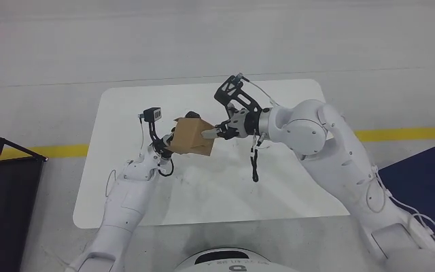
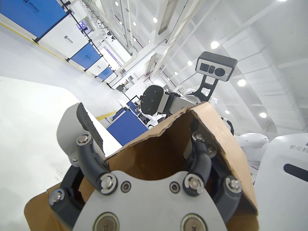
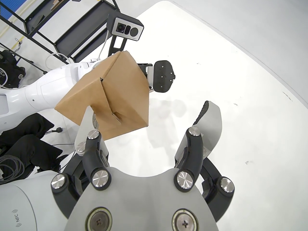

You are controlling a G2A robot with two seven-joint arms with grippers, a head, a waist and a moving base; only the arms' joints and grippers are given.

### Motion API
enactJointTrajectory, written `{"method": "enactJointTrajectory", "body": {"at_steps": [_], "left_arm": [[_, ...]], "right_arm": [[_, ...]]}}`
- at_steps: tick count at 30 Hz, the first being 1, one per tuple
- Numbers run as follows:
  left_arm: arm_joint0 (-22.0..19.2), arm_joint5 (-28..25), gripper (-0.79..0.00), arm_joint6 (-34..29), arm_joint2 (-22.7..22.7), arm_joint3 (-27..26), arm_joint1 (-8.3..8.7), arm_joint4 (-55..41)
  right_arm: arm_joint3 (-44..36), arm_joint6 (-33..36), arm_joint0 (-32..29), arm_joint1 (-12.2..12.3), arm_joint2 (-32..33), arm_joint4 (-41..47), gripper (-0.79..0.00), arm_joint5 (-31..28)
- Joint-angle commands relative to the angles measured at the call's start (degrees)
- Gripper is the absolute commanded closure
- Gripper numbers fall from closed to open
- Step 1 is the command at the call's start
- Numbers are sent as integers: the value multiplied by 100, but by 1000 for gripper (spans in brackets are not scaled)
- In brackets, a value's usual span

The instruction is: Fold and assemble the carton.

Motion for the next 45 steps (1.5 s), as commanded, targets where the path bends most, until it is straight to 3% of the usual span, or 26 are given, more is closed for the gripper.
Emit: {"method": "enactJointTrajectory", "body": {"at_steps": [1,12,28,45], "left_arm": [[8,0,-785,-35,-20,1,-10,-31],[16,0,-785,-251,-137,23,-70,-126],[67,0,-785,-483,-292,-1,-157,-189],[71,0,-785,-513,-384,-1,-218,-130]], "right_arm": [[20,-4,6,-5,-18,8,-702,6],[156,-54,126,-52,-170,12,-733,26],[463,-100,424,-168,-504,-116,-708,122],[127,-258,307,-168,-312,-108,-705,211]]}}
